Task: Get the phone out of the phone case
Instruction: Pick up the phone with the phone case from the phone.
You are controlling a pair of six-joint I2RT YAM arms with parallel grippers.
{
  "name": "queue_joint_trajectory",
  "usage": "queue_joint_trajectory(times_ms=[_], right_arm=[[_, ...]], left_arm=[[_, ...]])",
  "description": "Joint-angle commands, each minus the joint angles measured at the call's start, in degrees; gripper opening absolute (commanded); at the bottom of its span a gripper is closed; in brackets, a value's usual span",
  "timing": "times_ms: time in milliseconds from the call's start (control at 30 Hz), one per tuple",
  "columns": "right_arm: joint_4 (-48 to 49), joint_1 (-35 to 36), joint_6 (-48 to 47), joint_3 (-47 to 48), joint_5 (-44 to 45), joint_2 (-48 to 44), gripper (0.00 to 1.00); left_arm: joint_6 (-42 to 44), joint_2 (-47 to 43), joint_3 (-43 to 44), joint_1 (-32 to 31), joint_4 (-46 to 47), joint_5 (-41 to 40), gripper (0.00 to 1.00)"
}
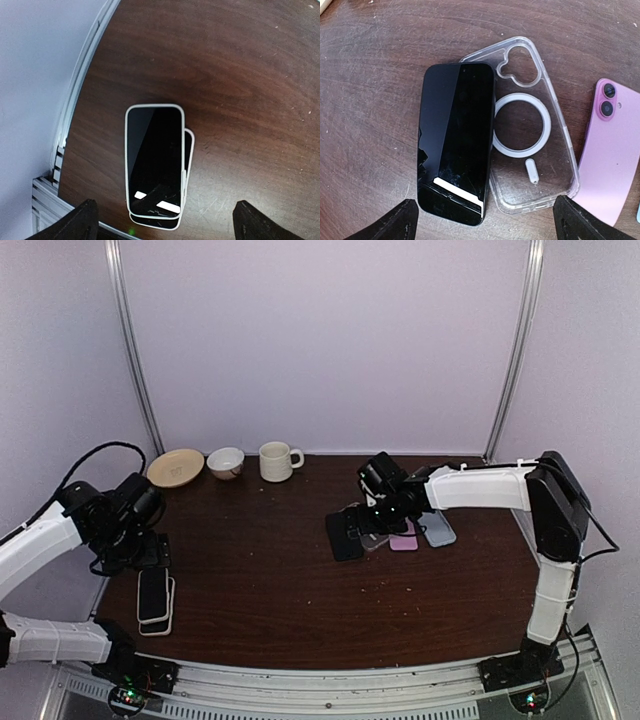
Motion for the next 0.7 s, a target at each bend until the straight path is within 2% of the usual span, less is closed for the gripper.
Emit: queue_joint_trajectory(times_ms=[0,100,367,667], right_arm=[[1.5,0.0,-0.5,-0.9,-1.8,-2.5,0.99],[1.7,-0.1,-0.9,-1.5,-2.0,-2.9,0.99],[2.2,-0.6,-1.3,-2.5,-3.2,-3.5,1.00],[2.4,-1.1,-1.8,-2.4,-4.8,-3.3,0.99]], left_arm=[[-3.5,-2.1,-6.5,4.1,3.2,6.7,0.97],[-1.3,-2.2,-10.3,8.3,7.0,10.9,0.97],[1.3,-5.0,-19.6,14.5,16.8,16.3,0.98],[1.7,0.4,-23.2,16.0,22.2,16.2,0.98]])
